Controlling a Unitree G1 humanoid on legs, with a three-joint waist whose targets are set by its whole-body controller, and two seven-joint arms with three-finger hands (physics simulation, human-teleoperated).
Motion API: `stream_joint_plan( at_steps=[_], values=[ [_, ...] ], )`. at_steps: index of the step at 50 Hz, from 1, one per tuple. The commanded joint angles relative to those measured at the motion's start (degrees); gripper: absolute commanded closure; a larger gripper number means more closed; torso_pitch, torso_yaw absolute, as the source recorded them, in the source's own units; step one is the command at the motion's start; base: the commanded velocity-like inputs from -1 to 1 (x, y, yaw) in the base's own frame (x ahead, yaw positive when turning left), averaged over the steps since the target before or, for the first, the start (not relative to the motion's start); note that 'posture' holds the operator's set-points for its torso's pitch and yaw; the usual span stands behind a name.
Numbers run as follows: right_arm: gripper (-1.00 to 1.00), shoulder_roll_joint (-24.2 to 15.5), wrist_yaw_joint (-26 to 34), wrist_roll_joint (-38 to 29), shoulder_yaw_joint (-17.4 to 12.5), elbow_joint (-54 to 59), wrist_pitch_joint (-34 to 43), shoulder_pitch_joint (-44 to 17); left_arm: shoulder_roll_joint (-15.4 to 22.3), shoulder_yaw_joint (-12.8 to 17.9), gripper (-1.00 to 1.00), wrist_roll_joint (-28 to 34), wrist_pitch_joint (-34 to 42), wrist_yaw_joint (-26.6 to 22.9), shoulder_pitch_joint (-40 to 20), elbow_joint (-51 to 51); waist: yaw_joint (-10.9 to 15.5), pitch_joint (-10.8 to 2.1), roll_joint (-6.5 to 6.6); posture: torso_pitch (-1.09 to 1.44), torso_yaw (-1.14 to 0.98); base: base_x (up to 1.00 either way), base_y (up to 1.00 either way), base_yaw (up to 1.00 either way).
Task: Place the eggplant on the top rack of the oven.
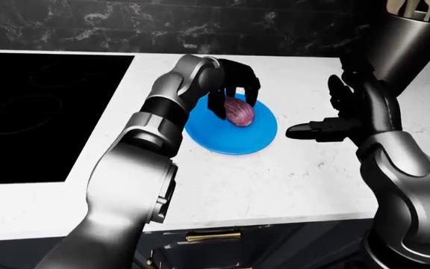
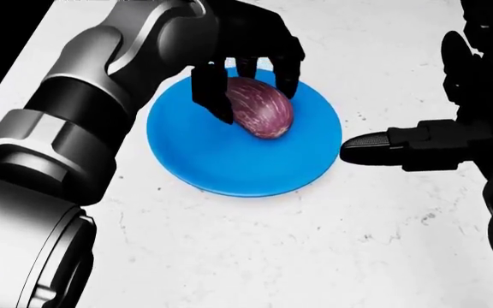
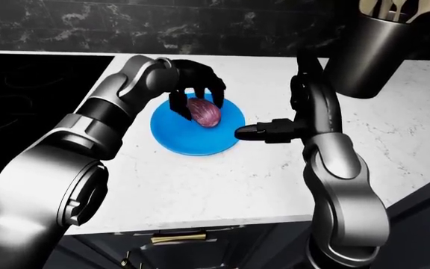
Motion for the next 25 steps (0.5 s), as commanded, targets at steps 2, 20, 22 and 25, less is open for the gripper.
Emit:
stream_joint_plan(
  at_steps=[2, 20, 22, 25],
  values=[
    [-1.0, -0.47, -0.29, -0.27, -0.35, -1.47, -1.71, -1.39, 0.54, 0.43, -0.09, -0.21, 0.08, 1.79, -2.27, -2.13, 0.01, -1.63, -0.17, 0.0, 0.0, 0.0, 0.0, 0.0],
    [-1.0, -0.19, -0.29, -0.24, -0.43, -1.98, -1.66, -1.03, -0.32, 0.5, -0.06, -0.11, 0.3, 4.05, -0.82, -2.61, -0.03, -1.73, -0.11, 0.0, 0.0, 0.0, 0.0, 0.0],
    [-1.0, -0.18, -0.33, -0.23, -0.41, -1.93, -1.65, -1.07, -0.3, 0.51, 0.07, -0.18, 0.3, 4.2, -0.78, -2.63, -0.04, -1.71, -0.1, 0.0, 0.0, 0.0, 0.0, 0.0],
    [-1.0, -0.15, -0.46, -0.22, -0.32, -1.95, -1.44, -1.27, -0.34, 0.45, 0.11, -0.21, 0.31, 4.5, -0.73, -2.68, -0.05, -1.71, -0.1, 0.0, 0.0, 0.0, 0.0, 0.0]
  ],
)
